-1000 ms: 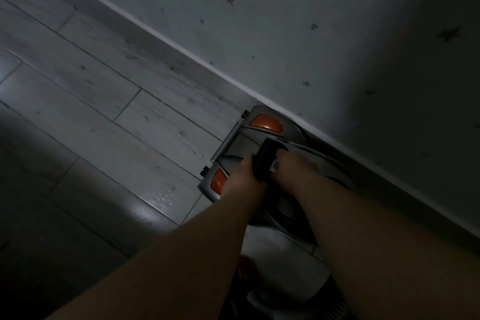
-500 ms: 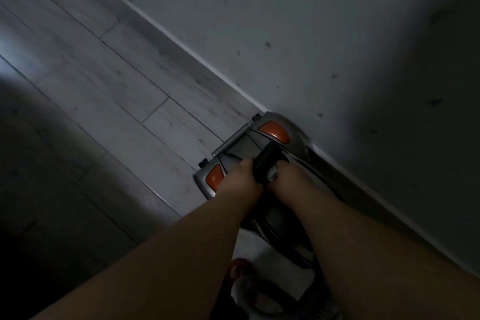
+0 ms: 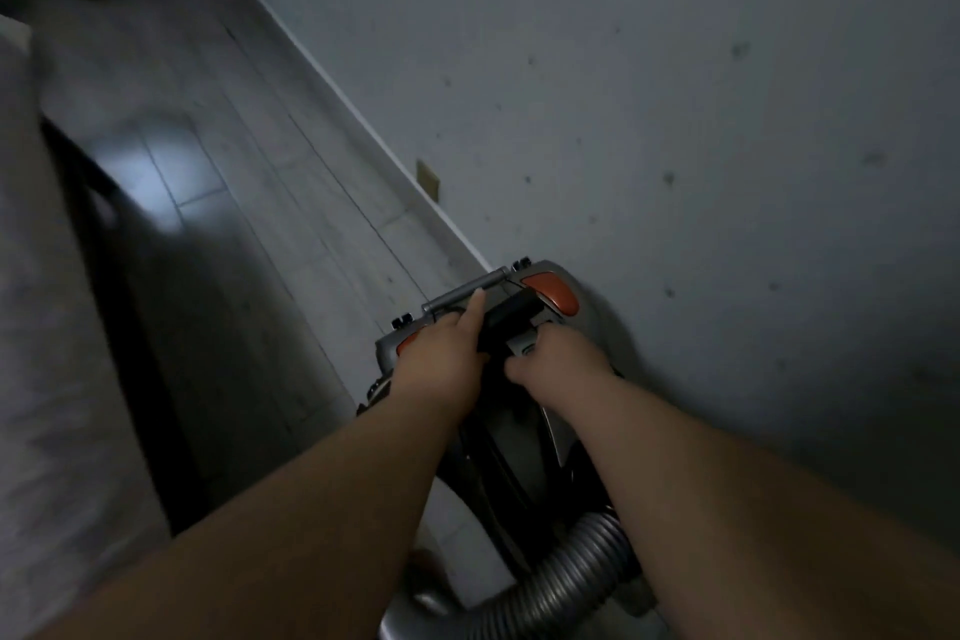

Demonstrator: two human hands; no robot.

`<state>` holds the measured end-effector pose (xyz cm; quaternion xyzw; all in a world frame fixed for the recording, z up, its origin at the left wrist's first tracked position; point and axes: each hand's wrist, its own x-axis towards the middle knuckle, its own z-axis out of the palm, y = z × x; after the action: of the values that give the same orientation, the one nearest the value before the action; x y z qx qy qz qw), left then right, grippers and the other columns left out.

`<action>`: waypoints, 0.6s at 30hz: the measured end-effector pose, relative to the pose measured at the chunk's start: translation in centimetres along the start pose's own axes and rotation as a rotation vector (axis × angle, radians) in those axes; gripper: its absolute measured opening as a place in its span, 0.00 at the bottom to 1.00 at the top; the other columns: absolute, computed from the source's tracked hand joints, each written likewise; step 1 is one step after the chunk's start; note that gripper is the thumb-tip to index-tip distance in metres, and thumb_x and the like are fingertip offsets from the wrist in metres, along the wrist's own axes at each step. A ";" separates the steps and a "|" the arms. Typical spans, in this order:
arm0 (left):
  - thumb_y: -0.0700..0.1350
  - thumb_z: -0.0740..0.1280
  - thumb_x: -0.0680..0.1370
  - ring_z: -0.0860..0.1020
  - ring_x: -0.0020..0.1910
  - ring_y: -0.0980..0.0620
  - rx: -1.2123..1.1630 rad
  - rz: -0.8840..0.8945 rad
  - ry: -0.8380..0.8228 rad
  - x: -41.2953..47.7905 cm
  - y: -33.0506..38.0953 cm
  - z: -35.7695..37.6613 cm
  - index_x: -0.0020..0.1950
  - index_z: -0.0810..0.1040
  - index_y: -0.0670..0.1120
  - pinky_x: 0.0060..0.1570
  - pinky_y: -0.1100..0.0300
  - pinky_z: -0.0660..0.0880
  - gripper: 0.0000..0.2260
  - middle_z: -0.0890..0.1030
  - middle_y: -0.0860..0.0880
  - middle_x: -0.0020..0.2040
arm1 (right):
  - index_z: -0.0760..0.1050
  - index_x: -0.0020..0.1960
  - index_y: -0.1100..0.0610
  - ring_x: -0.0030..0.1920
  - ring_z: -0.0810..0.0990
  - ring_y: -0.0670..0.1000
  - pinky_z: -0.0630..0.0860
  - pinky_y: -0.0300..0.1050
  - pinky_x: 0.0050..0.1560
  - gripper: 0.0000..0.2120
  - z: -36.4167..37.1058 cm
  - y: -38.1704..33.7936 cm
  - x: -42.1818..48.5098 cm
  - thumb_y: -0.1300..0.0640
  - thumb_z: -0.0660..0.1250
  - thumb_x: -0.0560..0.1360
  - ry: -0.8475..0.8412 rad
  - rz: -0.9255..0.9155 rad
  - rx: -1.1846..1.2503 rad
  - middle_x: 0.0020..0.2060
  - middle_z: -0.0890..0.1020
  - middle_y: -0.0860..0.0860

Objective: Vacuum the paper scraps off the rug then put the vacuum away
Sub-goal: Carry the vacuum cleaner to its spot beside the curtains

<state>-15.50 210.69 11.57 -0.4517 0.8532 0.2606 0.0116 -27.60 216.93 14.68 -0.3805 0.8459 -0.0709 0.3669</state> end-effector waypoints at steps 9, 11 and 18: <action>0.49 0.61 0.80 0.71 0.66 0.45 0.026 -0.028 0.047 5.6 -7.3 -17.6 0.78 0.50 0.54 0.60 0.52 0.72 0.30 0.68 0.46 0.71 | 0.74 0.50 0.57 0.50 0.79 0.57 0.72 0.42 0.44 0.11 -4.8 -18.2 2.8 0.51 0.68 0.73 0.039 -0.062 0.057 0.47 0.79 0.55; 0.50 0.61 0.80 0.71 0.65 0.45 0.045 -0.048 0.075 6.9 -9.3 -20.8 0.78 0.49 0.54 0.60 0.52 0.72 0.30 0.68 0.46 0.70 | 0.72 0.46 0.57 0.46 0.78 0.56 0.72 0.42 0.43 0.10 -5.9 -21.9 3.7 0.52 0.69 0.72 0.042 -0.078 0.079 0.42 0.78 0.53; 0.46 0.62 0.78 0.74 0.60 0.43 0.066 -0.094 0.148 12.9 -16.0 -30.8 0.73 0.60 0.52 0.57 0.49 0.74 0.24 0.73 0.44 0.65 | 0.75 0.48 0.61 0.41 0.79 0.57 0.72 0.41 0.35 0.13 -8.8 -34.4 9.1 0.52 0.70 0.71 0.027 -0.128 0.128 0.39 0.79 0.55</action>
<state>-4.08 179.50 27.89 -0.5084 0.8378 0.1977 -0.0243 -17.23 185.07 29.59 -0.4086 0.8184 -0.1535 0.3736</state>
